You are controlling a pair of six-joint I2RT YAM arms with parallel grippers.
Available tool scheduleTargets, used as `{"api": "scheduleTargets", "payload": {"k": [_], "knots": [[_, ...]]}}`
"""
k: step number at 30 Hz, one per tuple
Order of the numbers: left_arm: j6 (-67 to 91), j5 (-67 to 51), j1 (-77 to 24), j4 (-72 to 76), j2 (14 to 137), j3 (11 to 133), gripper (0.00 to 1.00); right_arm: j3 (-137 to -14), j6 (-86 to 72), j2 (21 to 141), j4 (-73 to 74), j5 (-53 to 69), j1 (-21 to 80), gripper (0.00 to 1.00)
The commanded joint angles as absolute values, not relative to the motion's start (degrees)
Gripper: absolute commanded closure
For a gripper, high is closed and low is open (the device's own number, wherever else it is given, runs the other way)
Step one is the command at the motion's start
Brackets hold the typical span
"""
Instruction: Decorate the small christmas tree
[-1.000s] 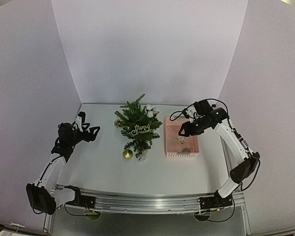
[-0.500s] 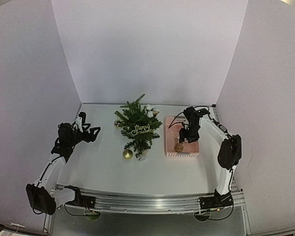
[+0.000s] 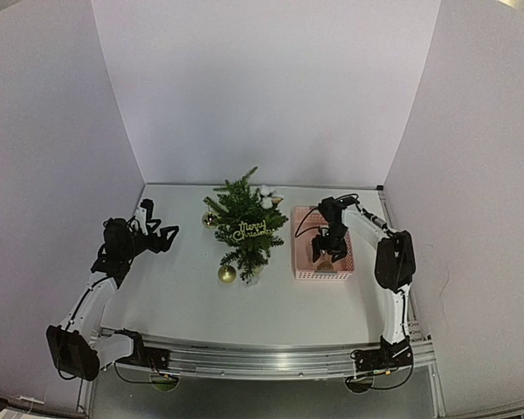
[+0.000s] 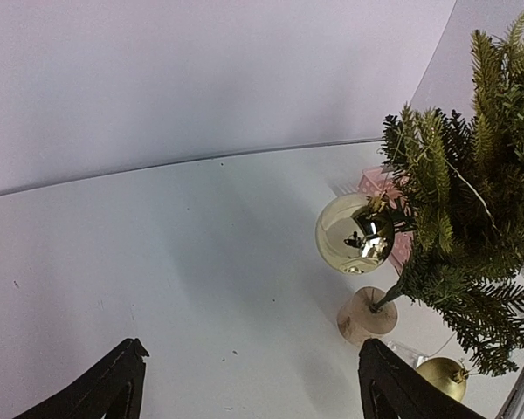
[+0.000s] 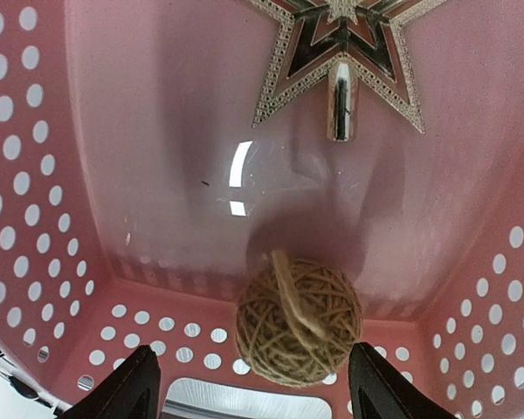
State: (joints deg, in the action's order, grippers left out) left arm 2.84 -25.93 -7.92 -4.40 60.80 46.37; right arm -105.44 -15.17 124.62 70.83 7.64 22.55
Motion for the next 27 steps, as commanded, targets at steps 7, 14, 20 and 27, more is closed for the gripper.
{"api": "scheduleTargets", "payload": {"k": [7, 14, 20, 27], "knots": [[1.9, -26.2, -7.9, -2.5, 61.2, 47.2, 0.16, -102.1, -16.2, 124.5, 72.2, 7.1, 22.9, 0.28], [1.9, -26.5, -7.9, -3.2, 61.1, 47.2, 0.16, -102.5, -15.7, 124.3, 71.7, 6.0, 22.8, 0.35], [1.9, -26.5, -7.9, -3.3, 60.9, 47.1, 0.16, -103.0, -14.7, 124.6, 71.5, 3.5, 22.8, 0.44], [1.9, -26.5, -7.9, -3.4, 60.9, 47.1, 0.16, -104.4, -17.2, 125.1, 71.0, -1.3, 22.5, 0.56]]}}
